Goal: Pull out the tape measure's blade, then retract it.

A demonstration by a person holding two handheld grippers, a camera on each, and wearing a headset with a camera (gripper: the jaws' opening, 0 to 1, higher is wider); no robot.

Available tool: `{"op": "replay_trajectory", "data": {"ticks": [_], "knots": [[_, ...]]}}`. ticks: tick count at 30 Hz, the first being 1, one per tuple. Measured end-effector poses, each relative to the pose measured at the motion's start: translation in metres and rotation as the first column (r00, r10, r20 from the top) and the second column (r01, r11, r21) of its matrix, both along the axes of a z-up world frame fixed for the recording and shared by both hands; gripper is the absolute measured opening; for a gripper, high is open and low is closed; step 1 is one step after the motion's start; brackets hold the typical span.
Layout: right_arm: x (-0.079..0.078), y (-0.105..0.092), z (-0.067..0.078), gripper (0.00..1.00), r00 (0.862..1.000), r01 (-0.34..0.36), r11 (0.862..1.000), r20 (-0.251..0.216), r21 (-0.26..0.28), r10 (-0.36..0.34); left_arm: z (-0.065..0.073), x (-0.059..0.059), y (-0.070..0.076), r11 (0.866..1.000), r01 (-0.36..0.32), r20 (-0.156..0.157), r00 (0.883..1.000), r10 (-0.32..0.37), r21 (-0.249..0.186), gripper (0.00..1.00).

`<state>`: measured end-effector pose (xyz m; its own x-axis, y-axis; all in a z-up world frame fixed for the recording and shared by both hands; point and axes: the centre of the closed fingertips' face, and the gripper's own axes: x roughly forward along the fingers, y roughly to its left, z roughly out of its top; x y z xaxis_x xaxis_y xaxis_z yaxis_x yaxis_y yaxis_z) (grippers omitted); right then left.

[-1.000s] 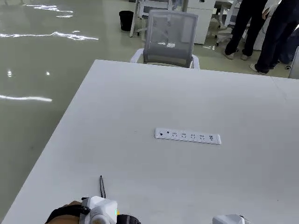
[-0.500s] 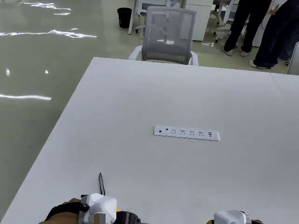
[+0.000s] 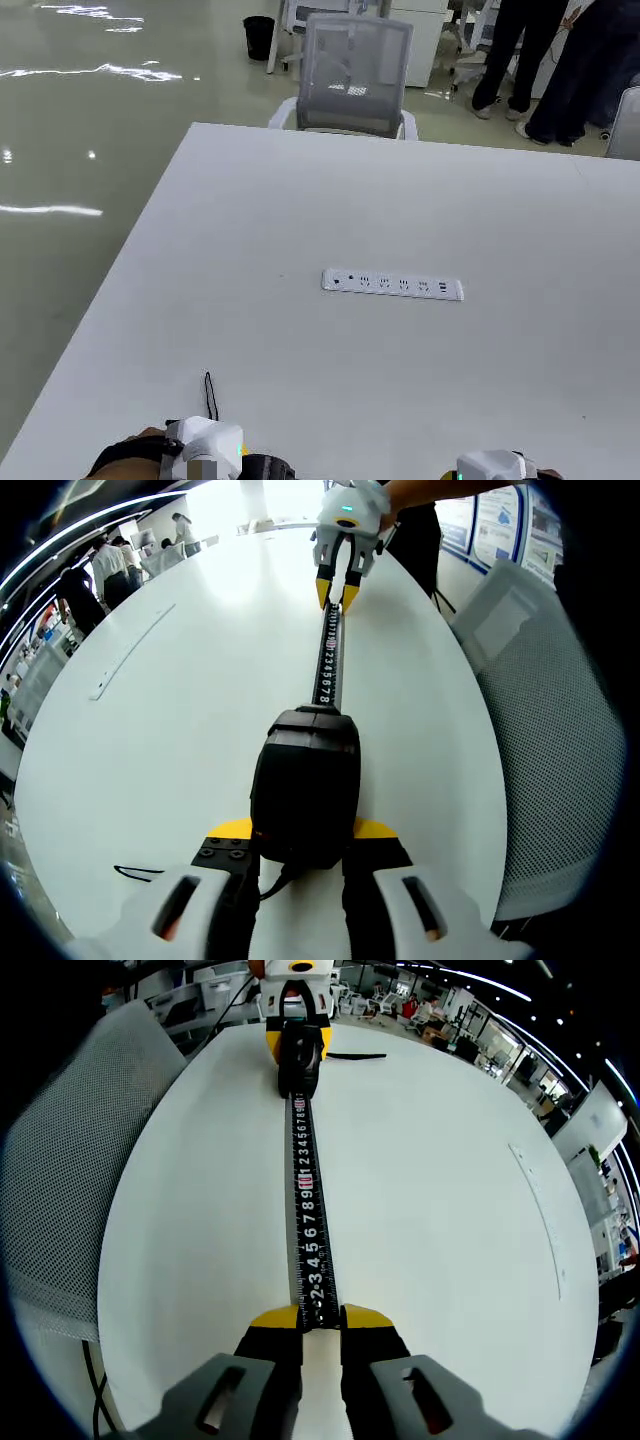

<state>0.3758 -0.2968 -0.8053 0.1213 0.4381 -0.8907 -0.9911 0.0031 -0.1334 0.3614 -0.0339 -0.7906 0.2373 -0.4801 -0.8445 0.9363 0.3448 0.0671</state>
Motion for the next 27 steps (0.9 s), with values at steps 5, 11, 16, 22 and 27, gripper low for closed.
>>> {"op": "replay_trajectory", "data": {"ticks": [5,11,16,22,27], "knots": [[0.000,-0.002,0.000,0.12,1.000,0.004,1.000,0.000,0.000,-0.004,0.001,0.000,0.000,1.000,0.000,0.000,1.000,0.000,0.000,0.27],[0.000,-0.004,0.001,0.12,1.000,0.008,1.000,0.000,-0.001,-0.008,0.001,0.000,0.000,1.000,-0.001,0.000,1.000,0.001,-0.001,0.27],[0.001,-0.007,-0.001,0.12,1.000,0.009,1.000,0.000,-0.003,-0.009,0.002,0.000,0.000,1.000,-0.002,0.000,1.000,0.002,0.000,0.27],[0.001,-0.010,-0.001,0.12,1.000,0.010,1.000,0.000,-0.006,-0.010,0.002,0.000,-0.001,1.000,-0.002,0.000,1.000,0.002,0.000,0.27],[0.001,-0.012,0.000,0.12,1.000,0.010,1.000,-0.001,-0.005,-0.010,0.002,0.000,-0.001,1.000,-0.002,-0.001,1.000,0.002,0.000,0.27]]}}
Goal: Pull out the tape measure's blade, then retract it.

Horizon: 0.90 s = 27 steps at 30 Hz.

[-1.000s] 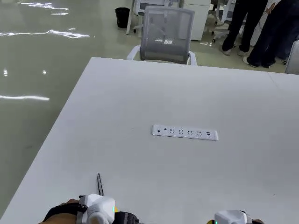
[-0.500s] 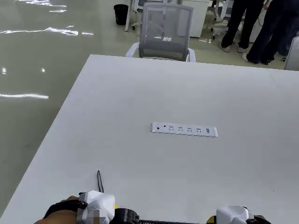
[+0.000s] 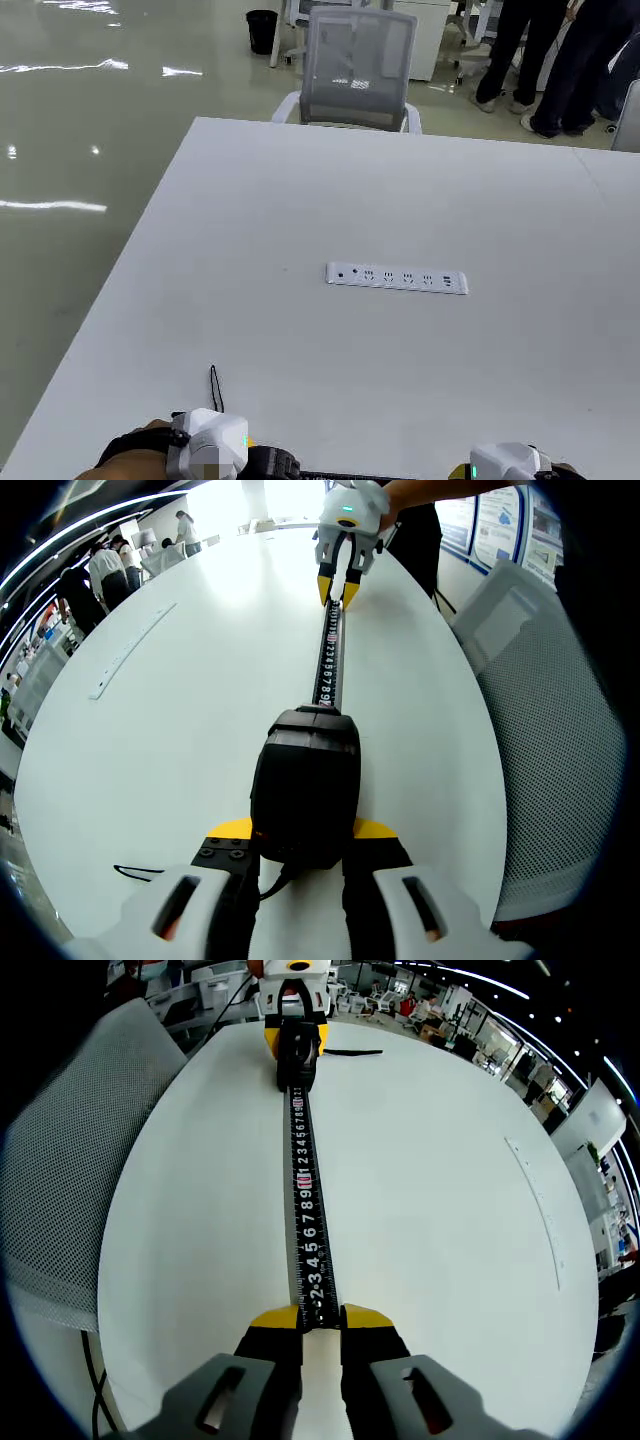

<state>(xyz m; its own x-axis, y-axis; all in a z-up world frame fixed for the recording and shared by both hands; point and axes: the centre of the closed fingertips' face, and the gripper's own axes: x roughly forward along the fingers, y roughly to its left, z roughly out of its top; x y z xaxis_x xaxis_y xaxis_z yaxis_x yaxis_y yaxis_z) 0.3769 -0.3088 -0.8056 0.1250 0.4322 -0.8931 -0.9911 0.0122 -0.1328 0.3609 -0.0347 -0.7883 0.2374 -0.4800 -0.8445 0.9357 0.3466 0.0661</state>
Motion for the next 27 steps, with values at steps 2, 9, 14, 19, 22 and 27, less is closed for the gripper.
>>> {"op": "replay_trajectory", "data": {"ticks": [2,9,14,19,22,27], "knots": [[0.0003,-0.0008,0.0003,0.12,1.000,0.001,1.000,0.000,0.000,-0.001,-0.0002,0.0000,0.0001,1.000,0.000,-0.001,1.000,0.000,0.000,0.27],[0.0005,-0.0035,0.0015,0.12,1.000,0.001,1.000,0.000,-0.005,-0.001,-0.0010,0.0002,0.0004,1.000,-0.001,-0.001,1.000,0.001,0.000,0.27],[0.0007,-0.0050,0.0009,0.12,1.000,0.001,1.000,0.002,-0.006,-0.001,-0.0011,0.0002,0.0006,1.000,-0.001,-0.001,1.000,0.001,0.000,0.27],[0.0011,-0.0081,0.0005,0.12,1.000,0.004,1.000,0.002,-0.008,-0.004,-0.0011,0.0004,0.0006,1.000,-0.002,-0.001,1.000,0.002,0.000,0.27],[0.0013,-0.0099,-0.0004,0.12,1.000,0.007,1.000,0.003,-0.010,-0.007,-0.0013,0.0003,0.0008,1.000,-0.002,-0.001,1.000,0.002,-0.001,0.27],[0.0013,-0.0100,-0.0004,0.12,1.000,0.013,1.000,0.005,-0.008,-0.013,-0.0023,0.0008,0.0013,1.000,-0.003,0.000,1.000,0.003,-0.002,0.27]]}}
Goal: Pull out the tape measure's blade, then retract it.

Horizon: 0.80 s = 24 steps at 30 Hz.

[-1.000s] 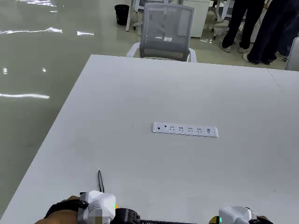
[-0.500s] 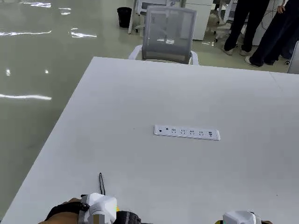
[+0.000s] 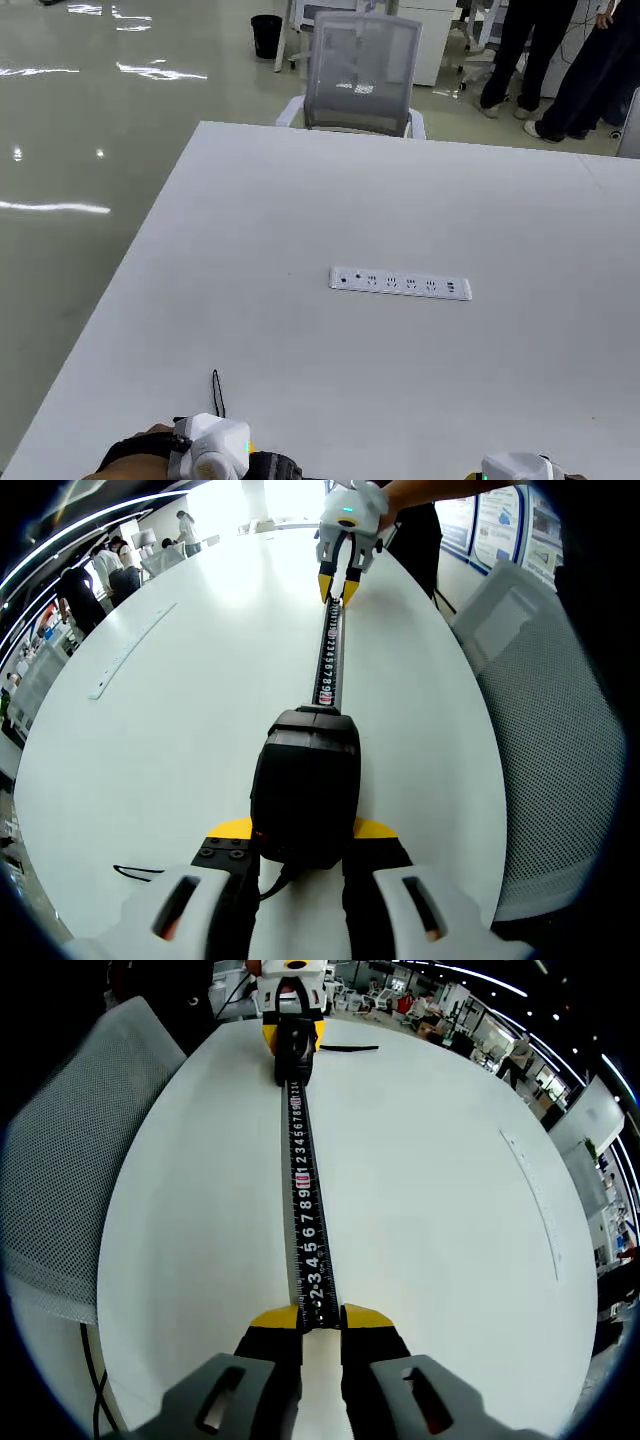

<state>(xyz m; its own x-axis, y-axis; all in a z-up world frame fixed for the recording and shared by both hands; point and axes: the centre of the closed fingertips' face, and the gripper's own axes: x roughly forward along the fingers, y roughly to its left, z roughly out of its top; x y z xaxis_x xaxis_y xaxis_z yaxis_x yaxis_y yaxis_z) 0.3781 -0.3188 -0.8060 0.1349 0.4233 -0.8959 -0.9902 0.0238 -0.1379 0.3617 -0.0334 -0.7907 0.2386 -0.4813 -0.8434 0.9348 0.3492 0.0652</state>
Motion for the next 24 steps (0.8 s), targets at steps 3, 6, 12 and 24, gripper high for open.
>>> {"op": "replay_trajectory", "data": {"ticks": [3,6,12,24], "knots": [[-0.0002,-0.0007,0.0005,0.12,1.000,0.001,1.000,0.001,0.002,-0.001,0.0000,0.0001,0.0001,1.000,-0.002,0.000,1.000,0.002,0.002,0.27],[0.0000,-0.0004,0.0010,0.12,1.000,0.019,1.000,-0.003,0.013,-0.019,-0.0002,0.0003,0.0000,1.000,-0.009,0.002,1.000,0.009,-0.001,0.28],[-0.0004,0.0009,0.0019,0.13,0.999,0.034,0.999,-0.001,0.022,-0.034,0.0009,0.0005,-0.0005,1.000,-0.005,0.001,1.000,0.005,0.005,0.28],[-0.0003,0.0034,0.0019,0.14,0.997,0.071,0.997,-0.001,0.044,-0.071,0.0010,-0.0007,-0.0007,1.000,0.000,-0.004,1.000,0.000,0.019,0.28]]}}
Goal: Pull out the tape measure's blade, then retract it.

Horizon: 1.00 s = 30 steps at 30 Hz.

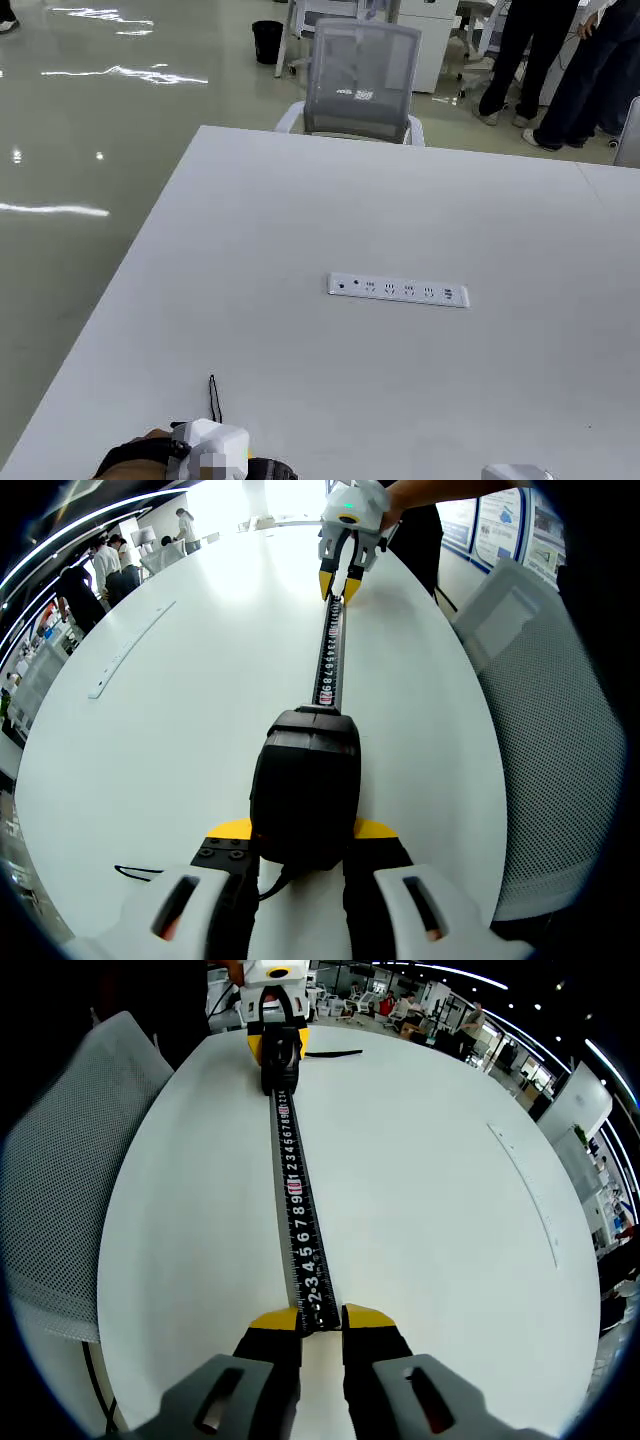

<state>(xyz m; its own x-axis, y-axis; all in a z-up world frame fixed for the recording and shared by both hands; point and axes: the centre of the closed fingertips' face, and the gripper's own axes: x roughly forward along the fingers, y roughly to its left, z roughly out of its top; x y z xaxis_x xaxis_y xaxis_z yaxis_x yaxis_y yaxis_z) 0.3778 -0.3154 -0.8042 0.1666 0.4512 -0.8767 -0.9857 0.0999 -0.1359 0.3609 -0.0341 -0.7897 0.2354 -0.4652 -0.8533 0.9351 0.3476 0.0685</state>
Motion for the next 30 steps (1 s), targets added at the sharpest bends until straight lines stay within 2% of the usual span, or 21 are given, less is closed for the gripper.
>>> {"op": "replay_trajectory", "data": {"ticks": [10,16,24,30], "knots": [[0.0013,0.0003,0.0012,0.15,0.999,0.029,0.999,0.021,0.028,-0.030,-0.0005,-0.0002,0.0008,1.000,-0.006,0.007,1.000,0.006,0.007,0.28],[0.0020,0.0012,0.0010,0.15,0.998,0.066,0.997,0.004,0.033,-0.066,-0.0014,0.0000,0.0014,1.000,-0.009,0.014,1.000,0.009,0.018,0.28],[0.0024,0.0006,0.0007,0.16,0.997,0.075,0.996,0.005,0.038,-0.075,-0.0024,-0.0005,0.0021,0.999,-0.024,0.012,1.000,0.023,0.023,0.29],[0.0047,0.0012,-0.0006,0.17,0.991,0.133,0.990,-0.003,0.053,-0.133,-0.0058,-0.0008,0.0017,0.999,-0.030,0.008,1.000,0.030,0.035,0.29]]}}
